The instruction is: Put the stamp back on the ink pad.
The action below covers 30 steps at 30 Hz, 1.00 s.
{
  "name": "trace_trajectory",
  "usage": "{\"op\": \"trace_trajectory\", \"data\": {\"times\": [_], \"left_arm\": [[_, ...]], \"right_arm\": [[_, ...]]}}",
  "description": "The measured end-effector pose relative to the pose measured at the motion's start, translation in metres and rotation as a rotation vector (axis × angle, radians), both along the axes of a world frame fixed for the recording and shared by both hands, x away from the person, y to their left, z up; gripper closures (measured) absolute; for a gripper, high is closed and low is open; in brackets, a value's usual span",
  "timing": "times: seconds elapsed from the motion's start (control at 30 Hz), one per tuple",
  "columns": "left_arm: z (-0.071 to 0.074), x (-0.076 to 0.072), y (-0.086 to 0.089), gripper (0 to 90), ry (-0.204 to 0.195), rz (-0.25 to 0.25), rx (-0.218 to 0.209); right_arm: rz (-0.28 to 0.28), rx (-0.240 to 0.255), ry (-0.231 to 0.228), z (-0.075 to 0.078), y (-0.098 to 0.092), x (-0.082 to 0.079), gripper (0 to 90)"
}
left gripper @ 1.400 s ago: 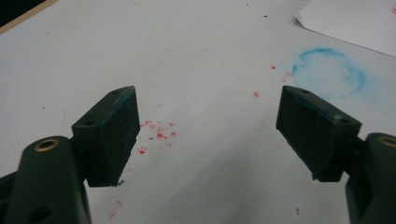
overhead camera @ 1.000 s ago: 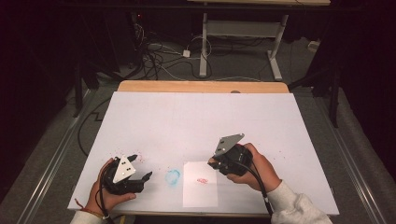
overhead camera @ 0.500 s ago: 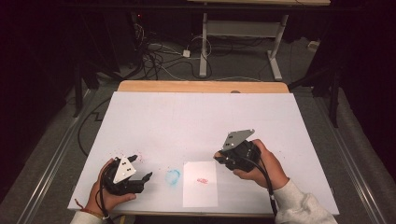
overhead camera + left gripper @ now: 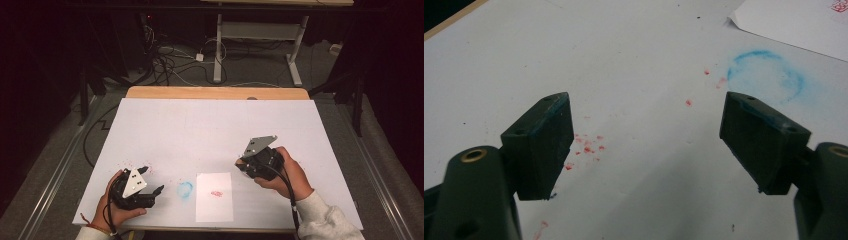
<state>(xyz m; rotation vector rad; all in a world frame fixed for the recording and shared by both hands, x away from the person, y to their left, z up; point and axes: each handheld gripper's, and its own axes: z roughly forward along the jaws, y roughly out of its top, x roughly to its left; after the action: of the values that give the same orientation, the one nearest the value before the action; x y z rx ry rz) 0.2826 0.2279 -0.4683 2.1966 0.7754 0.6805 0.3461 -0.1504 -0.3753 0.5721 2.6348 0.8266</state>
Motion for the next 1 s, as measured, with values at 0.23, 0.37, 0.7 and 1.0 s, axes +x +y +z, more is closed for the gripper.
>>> {"op": "trace_trajectory", "data": {"times": [0.23, 0.37, 0.7, 1.0], "left_arm": [[0.0, -0.002, 0.0, 21.1, 0.011, 0.003, -0.002], [0.0, -0.002, -0.001, 21.1, 0.011, 0.002, -0.002], [0.0, -0.001, -0.001, 21.1, 0.005, -0.003, 0.007], [-0.001, -0.001, -0.001, 21.1, 0.019, 0.0, 0.006]], "right_arm": [[-0.056, -0.048, -0.011, 0.003, -0.009, 0.013, 76.1], [-0.08, -0.072, 0.012, -0.001, -0.011, 0.019, 76.0], [-0.145, -0.082, 0.059, -0.027, -0.019, 0.037, 75.9], [-0.178, -0.106, 0.097, -0.043, -0.023, 0.045, 75.9]]}}
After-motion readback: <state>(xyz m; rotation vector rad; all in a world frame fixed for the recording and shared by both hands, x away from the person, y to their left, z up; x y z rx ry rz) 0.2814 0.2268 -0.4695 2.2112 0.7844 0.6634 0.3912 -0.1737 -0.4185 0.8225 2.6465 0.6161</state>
